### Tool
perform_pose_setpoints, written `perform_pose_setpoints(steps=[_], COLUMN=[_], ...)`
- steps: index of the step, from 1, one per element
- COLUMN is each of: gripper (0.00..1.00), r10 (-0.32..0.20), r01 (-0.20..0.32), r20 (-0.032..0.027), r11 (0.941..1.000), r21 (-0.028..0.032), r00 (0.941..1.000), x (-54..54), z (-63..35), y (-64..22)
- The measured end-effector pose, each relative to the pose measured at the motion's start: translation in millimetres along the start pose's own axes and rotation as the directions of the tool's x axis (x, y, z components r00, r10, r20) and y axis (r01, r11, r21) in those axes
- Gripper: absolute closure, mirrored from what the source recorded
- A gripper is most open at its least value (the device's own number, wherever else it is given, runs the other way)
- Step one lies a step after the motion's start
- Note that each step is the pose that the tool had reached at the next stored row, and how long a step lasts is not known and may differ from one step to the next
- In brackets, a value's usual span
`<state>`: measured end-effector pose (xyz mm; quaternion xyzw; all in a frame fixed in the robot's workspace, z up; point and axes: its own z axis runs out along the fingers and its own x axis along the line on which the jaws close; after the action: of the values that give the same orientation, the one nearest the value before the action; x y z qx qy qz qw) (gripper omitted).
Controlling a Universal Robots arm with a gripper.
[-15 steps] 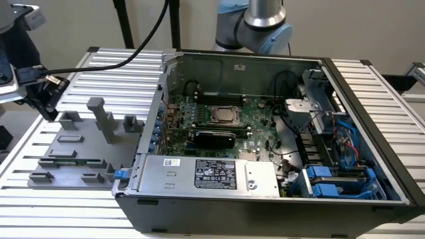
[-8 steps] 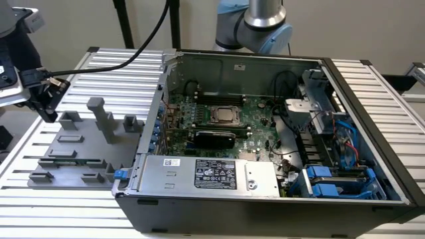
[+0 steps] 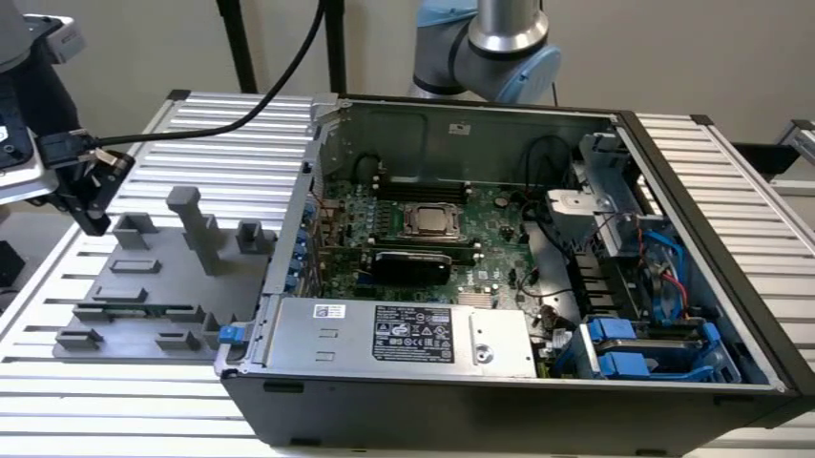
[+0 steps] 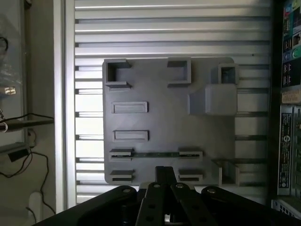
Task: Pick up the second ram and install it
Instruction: 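Pick up the second ram and move it above second insertion slot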
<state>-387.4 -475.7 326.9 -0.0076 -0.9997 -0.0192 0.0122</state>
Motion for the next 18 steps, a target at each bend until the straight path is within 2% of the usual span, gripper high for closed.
perform_pose_setpoints(steps=[14, 18], gripper=[1.00, 1.00], r10=[-0.004, -0.073], r01=[0.004, 0.073], r20=[0.0002, -0.0011], r11=[1.0000, 0.9973], r21=[0.0056, 0.0072], r00=[1.0000, 0.9974], x=[0.0, -0.1], z=[0.4, 4.3], y=[0.0, -0.2])
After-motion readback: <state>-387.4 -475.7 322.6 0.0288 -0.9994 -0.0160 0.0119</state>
